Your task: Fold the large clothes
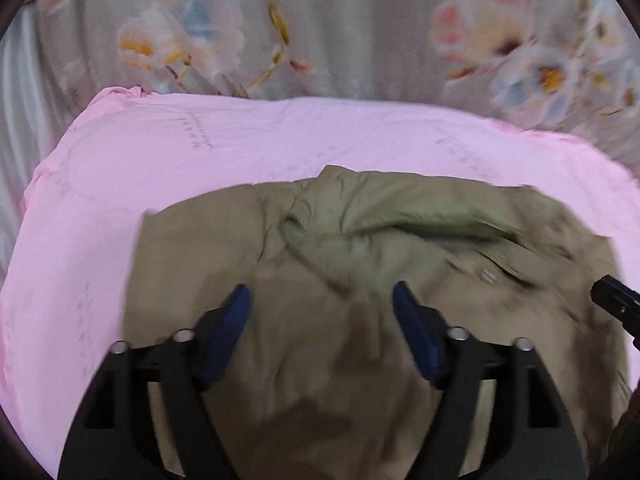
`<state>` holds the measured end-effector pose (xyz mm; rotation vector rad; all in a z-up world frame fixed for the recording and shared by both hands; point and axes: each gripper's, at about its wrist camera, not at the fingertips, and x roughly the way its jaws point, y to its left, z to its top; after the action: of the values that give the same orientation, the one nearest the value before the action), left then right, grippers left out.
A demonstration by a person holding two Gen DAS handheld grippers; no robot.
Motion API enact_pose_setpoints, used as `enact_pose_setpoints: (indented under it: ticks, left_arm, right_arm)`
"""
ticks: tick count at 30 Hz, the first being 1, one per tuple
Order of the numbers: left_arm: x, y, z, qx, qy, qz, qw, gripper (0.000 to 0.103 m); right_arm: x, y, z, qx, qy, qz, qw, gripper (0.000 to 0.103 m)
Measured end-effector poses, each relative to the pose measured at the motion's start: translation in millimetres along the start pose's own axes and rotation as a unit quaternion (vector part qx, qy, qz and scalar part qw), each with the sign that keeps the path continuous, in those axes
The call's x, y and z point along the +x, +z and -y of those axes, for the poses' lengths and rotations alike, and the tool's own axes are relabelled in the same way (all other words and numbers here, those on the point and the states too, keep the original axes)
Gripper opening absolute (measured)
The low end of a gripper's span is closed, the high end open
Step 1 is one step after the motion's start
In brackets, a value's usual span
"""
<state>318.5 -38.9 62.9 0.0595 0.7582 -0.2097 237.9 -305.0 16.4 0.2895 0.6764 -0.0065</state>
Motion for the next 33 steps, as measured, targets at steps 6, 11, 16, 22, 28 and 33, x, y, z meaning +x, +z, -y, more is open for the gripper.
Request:
enact_pose_setpoints:
  ticks: [6,11,16,22,28,33]
  left_arm:
    - [-105,-97,-69,-0.009,-0.016,-0.024,0.9995,0.082]
    - [-152,-191,-128,-0.114,-0.068,-0.091,0.9869,0.082]
    - [-178,-251,-145,-0.195,-0.110,-0.115,0.9679,0.082]
    - [-188,-268,-128,-0.242,-0.161,-0.101,0.9515,0.081]
    - [-189,-272,-116,-0.249,-0.142,-0.094,0.9535,0.029]
    - [-221,-262,-120,-0.234,-0.152,-0.062,0.9584,0.008]
  right_arm:
    - [-141,-112,52,0.018,-0.013,-0.027,0.999,0.065]
    - [-218,-210,94,0.086,0.010,-0.073,0.994,0.065]
    - [-245,-277,87,0.127,0.051,-0.093,0.986,0.065]
    - [-237,-285,62,0.140,0.093,-0.077,0.983,0.067]
    - [-227,-283,40,0.122,0.069,-0.051,0.989,0.048]
    - [-247,-277,40,0.108,0.074,-0.016,0.991,0.009]
